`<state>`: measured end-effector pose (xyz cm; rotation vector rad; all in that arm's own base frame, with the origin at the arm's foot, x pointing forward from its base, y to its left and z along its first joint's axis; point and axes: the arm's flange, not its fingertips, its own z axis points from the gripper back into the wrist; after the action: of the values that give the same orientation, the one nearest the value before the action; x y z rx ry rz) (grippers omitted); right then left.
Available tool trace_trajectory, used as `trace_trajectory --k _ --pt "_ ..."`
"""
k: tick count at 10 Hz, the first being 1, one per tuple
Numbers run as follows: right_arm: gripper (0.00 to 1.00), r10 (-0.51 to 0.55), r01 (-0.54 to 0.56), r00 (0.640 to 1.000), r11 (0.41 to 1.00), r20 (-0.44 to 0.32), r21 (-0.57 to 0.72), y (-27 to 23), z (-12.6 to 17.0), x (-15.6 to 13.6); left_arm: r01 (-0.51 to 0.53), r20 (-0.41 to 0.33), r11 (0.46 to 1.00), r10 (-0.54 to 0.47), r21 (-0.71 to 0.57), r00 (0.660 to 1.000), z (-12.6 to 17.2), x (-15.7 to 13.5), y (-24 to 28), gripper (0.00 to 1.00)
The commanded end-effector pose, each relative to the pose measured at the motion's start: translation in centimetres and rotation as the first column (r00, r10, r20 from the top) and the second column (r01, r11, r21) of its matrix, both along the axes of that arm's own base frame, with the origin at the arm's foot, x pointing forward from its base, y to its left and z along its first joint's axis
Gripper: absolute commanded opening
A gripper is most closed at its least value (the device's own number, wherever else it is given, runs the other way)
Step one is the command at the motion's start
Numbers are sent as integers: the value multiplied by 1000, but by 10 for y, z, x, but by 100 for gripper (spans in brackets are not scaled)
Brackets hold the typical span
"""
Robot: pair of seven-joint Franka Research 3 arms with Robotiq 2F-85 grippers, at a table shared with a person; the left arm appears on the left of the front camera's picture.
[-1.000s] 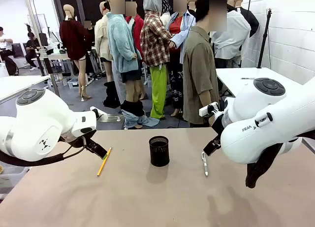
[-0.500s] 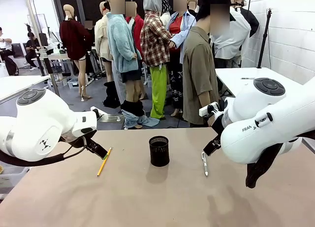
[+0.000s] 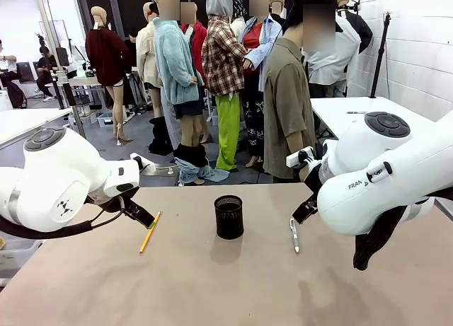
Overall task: Place the pens into the pen holder.
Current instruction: Pick up a writing instrument from the table and place it into the Pen holder.
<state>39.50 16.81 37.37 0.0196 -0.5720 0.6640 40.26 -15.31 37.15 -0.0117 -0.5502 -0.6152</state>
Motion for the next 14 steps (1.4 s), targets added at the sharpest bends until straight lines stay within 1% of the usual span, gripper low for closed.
trace_trajectory --k 1,2,3,4,5,6,7,8,10,13,14 --pt "100 71 -71 997 997 6 -14 -13 12 9 -4 -1 1000 4 -3 1000 0 1 2 100" --pt "100 29 -30 999 999 -18 -43 -17 26 18 -4 -1 1000 4 -3 1000 0 1 2 100" --pt "100 -5 -1 997 996 -76 -85 -18 34 30 -4 -1 1000 4 -3 1000 0 1 2 100" --pt "100 -52 32 986 991 -156 -131 -23 35 45 -4 -1 1000 4 -3 1000 0 1 2 100" --pt "100 -146 118 973 981 -181 -154 -29 36 57 -4 -1 1000 4 -3 1000 0 1 2 100" --pt "100 -196 164 956 974 -220 -156 -38 36 66 -4 -1 1000 4 -3 1000 0 1 2 100" --pt "100 -275 238 933 955 -233 -176 -49 33 73 -4 -1 1000 4 -3 1000 0 1 2 100" --pt "100 -297 258 917 951 -268 -172 -61 26 81 -4 -1 1000 4 -3 1000 0 1 2 100" --pt "100 -341 292 873 938 -350 -187 -79 3 96 -4 -1 1000 4 -3 1000 0 1 2 100" --pt "100 -407 354 825 913 -392 -204 -94 -28 108 -4 -1 1000 4 -3 1000 0 1 2 100" --pt "100 -438 387 813 899 -384 -206 -101 -37 111 -4 -1 1000 4 -3 1000 0 1 2 100"
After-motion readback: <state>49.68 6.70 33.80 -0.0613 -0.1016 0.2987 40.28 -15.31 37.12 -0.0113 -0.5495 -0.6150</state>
